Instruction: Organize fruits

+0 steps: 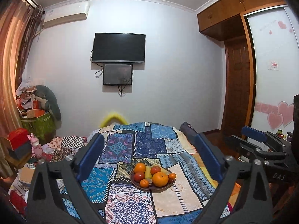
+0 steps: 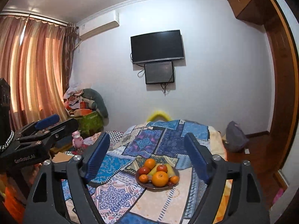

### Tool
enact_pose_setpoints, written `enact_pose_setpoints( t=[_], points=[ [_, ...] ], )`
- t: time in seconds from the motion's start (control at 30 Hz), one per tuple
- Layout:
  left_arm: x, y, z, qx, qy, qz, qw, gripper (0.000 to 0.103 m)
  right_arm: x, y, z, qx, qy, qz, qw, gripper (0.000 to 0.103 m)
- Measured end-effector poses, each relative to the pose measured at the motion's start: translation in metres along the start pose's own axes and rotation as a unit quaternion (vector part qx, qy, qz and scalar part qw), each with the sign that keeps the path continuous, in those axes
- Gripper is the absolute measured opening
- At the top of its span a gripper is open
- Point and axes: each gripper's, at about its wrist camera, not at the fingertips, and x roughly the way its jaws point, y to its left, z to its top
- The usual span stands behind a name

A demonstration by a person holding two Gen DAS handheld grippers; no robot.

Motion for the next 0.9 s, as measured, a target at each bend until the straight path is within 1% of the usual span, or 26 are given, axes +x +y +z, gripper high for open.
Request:
enact_pose_setpoints(
  t=[0.03,0.13,0.2,0.23,0.4,0.9],
  points=[
    [-0.001,0.000,0.000,-0.001,0.000,-0.001,1.0000,0.102,-0.002,0.001,-0.001,-0.001,-0.002,-0.002,1.000,0.085],
    [-0.005,0.000,-0.002,-0.002,0.001,-0.003,1.0000,0.103,-0.005,0.003,-0.001,-0.004,-0.007,-0.013,1.000,0.093],
    [-0.007,-0.001,-0.003,0.001,0.001,0.001,1.0000,0.103,-0.008,0.005,-0.002,-0.005,-0.013,-0.022,1.000,0.102],
    [-0.007,-0.003,-0.003,0.003,0.002,0.002,1.0000,0.103,-0.012,0.005,-0.003,-0.005,-0.017,-0.026,0.999,0.103],
    [-0.010,-0.004,-0.005,0.001,0.004,0.002,1.0000,0.103,-0.018,0.005,-0.006,-0.008,-0.021,-0.036,0.999,0.103],
    [-0.016,-0.009,-0.005,0.003,0.002,0.001,1.0000,0.103,-0.024,0.006,-0.007,-0.005,-0.022,-0.042,0.999,0.103]
  ],
)
